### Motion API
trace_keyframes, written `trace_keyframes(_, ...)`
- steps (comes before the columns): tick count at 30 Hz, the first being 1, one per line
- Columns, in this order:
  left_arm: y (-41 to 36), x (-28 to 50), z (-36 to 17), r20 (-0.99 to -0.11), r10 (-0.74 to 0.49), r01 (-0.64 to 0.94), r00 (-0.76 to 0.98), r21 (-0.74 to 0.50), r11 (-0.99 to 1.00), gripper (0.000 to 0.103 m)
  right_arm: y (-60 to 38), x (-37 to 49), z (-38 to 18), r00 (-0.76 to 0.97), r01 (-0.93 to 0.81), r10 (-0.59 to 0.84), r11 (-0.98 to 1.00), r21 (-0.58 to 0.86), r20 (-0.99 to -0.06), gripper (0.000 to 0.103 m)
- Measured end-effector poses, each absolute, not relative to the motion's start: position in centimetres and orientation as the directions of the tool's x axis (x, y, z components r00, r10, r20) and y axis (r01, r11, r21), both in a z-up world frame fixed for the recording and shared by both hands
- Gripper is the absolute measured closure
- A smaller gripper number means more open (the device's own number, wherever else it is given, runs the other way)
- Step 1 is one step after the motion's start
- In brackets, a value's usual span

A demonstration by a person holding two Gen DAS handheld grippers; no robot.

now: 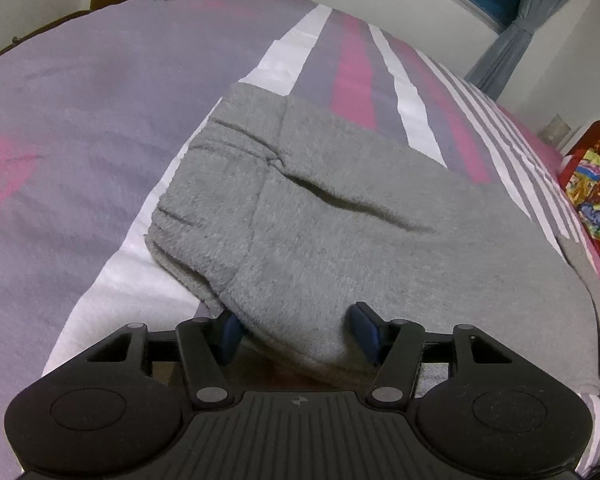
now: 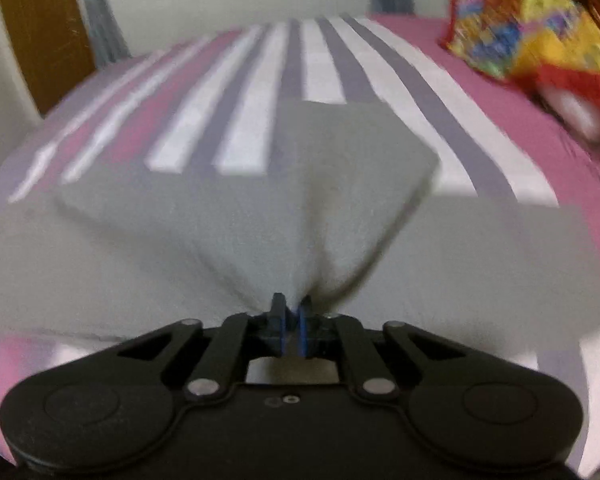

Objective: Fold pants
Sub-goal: 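Lower the folded waistband onto the pants and open both grippers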

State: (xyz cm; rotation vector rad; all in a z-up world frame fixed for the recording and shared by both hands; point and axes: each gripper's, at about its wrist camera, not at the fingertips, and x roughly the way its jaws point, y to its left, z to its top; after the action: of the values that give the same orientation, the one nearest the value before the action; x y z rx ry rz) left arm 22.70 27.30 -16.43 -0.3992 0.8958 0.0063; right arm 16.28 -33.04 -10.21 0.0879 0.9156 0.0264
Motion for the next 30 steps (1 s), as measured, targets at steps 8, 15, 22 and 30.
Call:
trace_keyframes(8,27.0,22.7,-16.9,-0.757,-0.160,-0.173,0.634,-0.340,0.924,0.045,-31.6,18.1,-6.1,0.740,-0.104,0.056,0.994,-0.032,-0.671,0.050)
trace_keyframes(15,27.1,22.9,-16.7,-0.763,-0.167,-0.160,0.624,-0.335,0.929,0.045,-31.2,23.3,-9.4,0.614,-0.164,-0.017,0.975,-0.149,-0.789,0.099)
trace_keyframes(22,27.6,23.1,-16.8,-0.762,-0.206,-0.112,0.614,-0.342,0.933,0.045,-36.3,17.4,-8.6,0.611,-0.072,-0.079,0.985,-0.155,-0.787,0.093)
trace_keyframes(30,27.8,23.0,-17.1,-0.752,-0.214,-0.113,0.624,-0.357,0.927,0.045,-32.0,15.5,-6.7,0.744,-0.272,-0.020,0.904,-0.330,-0.668,0.032)
